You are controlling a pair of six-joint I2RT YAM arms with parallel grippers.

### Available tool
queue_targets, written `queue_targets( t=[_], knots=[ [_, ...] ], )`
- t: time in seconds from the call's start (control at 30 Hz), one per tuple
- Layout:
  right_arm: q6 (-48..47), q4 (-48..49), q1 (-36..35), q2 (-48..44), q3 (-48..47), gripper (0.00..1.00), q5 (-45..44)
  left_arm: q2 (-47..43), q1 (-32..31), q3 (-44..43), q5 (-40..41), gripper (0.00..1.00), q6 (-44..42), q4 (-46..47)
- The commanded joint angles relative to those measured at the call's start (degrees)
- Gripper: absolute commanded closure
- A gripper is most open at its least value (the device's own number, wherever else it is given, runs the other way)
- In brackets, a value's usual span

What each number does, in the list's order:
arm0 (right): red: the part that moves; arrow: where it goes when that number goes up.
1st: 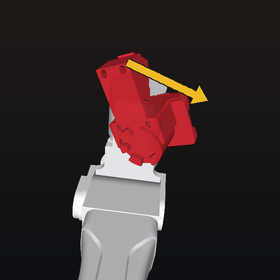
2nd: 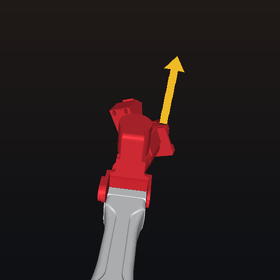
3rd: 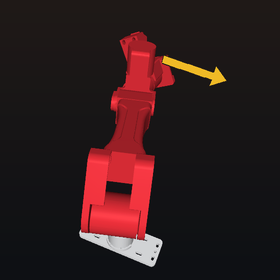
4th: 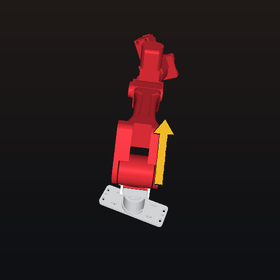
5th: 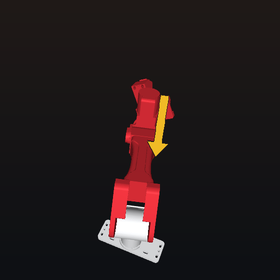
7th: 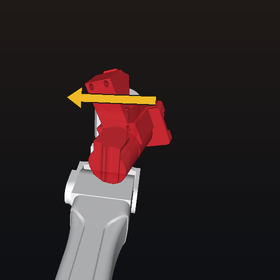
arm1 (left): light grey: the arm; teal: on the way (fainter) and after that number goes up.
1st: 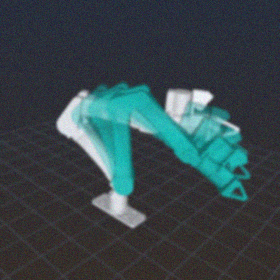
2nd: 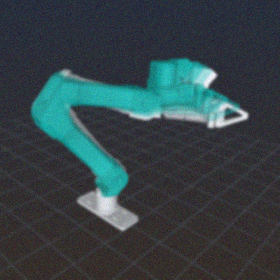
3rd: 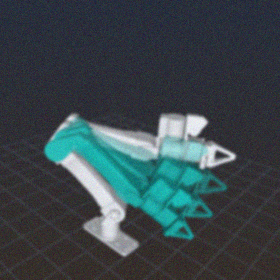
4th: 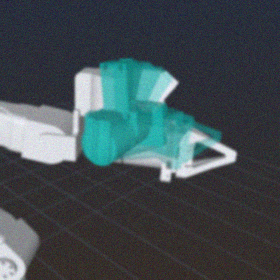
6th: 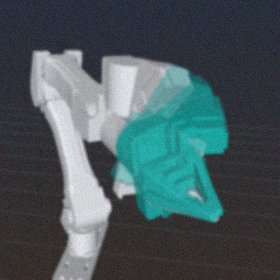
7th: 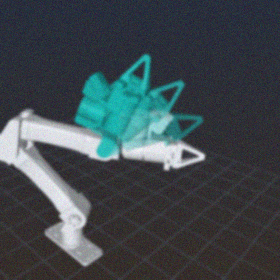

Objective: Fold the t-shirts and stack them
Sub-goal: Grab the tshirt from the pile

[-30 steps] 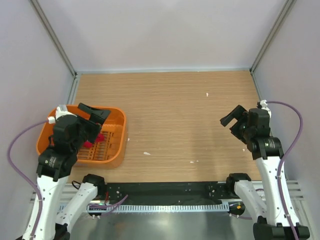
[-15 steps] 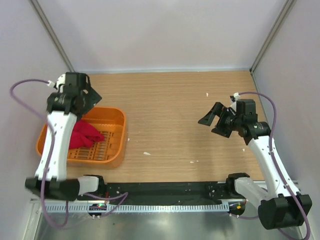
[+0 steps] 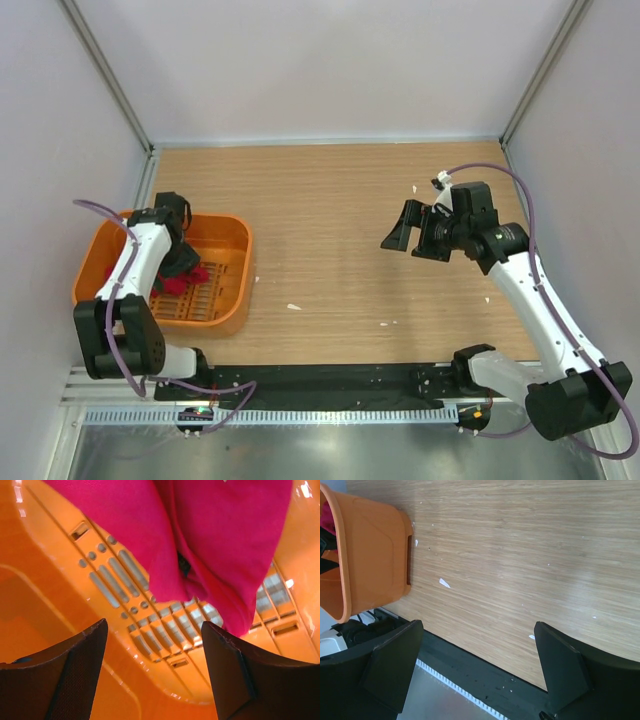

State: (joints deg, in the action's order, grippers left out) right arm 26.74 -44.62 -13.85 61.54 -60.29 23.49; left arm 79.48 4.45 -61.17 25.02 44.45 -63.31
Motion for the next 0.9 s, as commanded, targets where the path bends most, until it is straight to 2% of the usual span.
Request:
queue_targets(
  t=[0.0,0.17,0.33,0.4,0.5,0.53,0.6,0.63,0.67,0.8,0.87],
  knots=[
    [-3.1,-1.3,-0.6,0.2,-3.8,0.0,-2.2,1.5,2.8,2.1,-2.9,0.24,-1.4,8.5],
    [-2.1,-1.4,-0.6,0.5,-3.9,0.0,-1.2,0.1,3.3,5.9,-6.6,0.16,-5.3,19.2],
    [-2.0,-1.5,-0.6,0.9,-4.0,0.0,-1.9,2.6,8.6,7.9,-12.4,0.12,-6.7,23.4],
    [-1.6,-1.6,-0.5,1.2,-4.1,0.0,-2.0,2.3,10.9,10.1,-14.8,0.14,-6.9,27.3],
    [-0.8,-2.3,-0.7,3.0,-4.8,0.0,-1.2,2.1,14.6,11.2,-18.3,0.46,-6.6,30.5],
    [-0.6,-2.7,-0.6,4.1,-5.3,0.0,-0.9,2.0,14.7,11.0,-19.3,0.61,-6.3,30.4],
    [-0.3,-3.5,-0.6,5.0,-6.0,0.0,-0.5,1.0,14.7,10.5,-22.0,0.74,-6.6,29.8],
    [0.1,-3.6,-0.5,5.3,-6.1,0.0,-0.5,0.3,14.6,10.5,-22.5,0.92,-6.3,29.5],
    [0.5,-3.6,-0.6,5.7,-6.1,0.0,-0.5,-0.7,14.6,10.5,-23.2,1.0,-5.3,28.4],
    [3.5,-2.5,-0.6,7.3,-5.3,0.0,1.7,-8.6,14.5,10.5,-24.9,1.0,-0.6,25.0],
    [5.2,-1.9,-0.6,9.2,-5.3,0.0,2.5,-10.2,13.3,6.0,-25.6,1.0,0.6,19.4]
  ],
)
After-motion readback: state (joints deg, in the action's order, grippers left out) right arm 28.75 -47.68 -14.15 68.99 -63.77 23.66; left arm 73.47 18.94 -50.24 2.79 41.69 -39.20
